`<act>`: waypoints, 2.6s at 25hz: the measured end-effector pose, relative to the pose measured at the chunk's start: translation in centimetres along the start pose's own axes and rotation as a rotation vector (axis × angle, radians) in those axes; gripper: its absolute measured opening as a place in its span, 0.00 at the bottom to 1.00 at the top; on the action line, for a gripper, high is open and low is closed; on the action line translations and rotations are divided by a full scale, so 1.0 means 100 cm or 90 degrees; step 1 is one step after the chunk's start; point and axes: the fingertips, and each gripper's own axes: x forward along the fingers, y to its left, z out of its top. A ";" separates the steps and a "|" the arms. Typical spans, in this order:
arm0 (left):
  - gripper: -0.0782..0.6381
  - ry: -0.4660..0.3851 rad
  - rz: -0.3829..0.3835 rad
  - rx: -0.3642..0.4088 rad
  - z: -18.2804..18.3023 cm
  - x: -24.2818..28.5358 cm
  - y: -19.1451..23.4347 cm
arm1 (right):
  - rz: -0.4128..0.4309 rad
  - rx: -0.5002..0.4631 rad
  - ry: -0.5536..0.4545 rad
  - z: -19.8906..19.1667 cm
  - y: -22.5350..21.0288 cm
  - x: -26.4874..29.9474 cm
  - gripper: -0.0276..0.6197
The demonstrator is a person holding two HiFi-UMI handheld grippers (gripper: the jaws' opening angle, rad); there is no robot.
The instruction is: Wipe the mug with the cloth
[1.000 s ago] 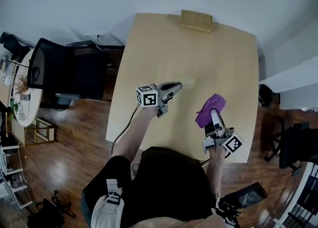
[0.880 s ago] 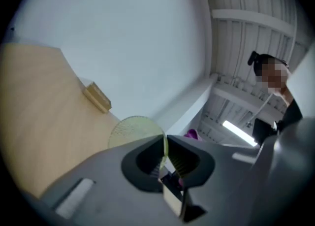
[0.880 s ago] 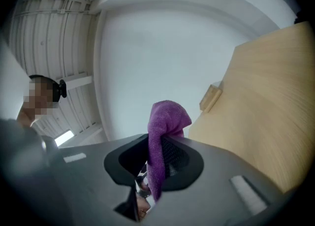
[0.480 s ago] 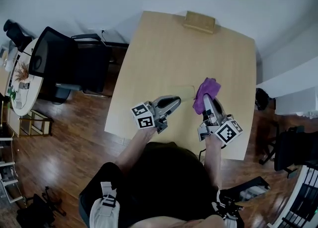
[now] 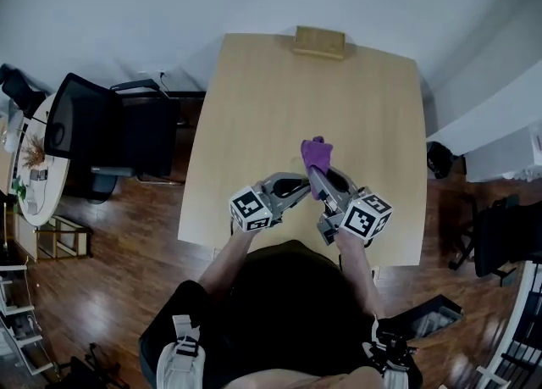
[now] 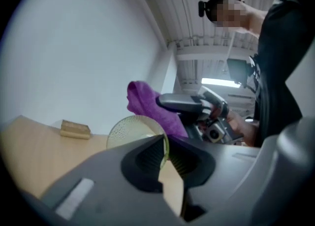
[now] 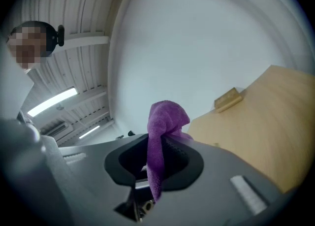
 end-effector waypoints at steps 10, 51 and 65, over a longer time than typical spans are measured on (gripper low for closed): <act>0.17 -0.009 0.011 0.080 0.003 -0.016 -0.003 | 0.047 0.018 -0.044 0.029 0.009 -0.018 0.14; 0.18 0.168 -0.034 0.307 -0.076 -0.013 -0.013 | 0.112 -0.055 0.202 -0.057 0.036 0.023 0.14; 0.17 -0.021 0.034 0.040 -0.001 -0.009 0.004 | -0.100 -0.034 -0.014 0.018 -0.052 -0.018 0.14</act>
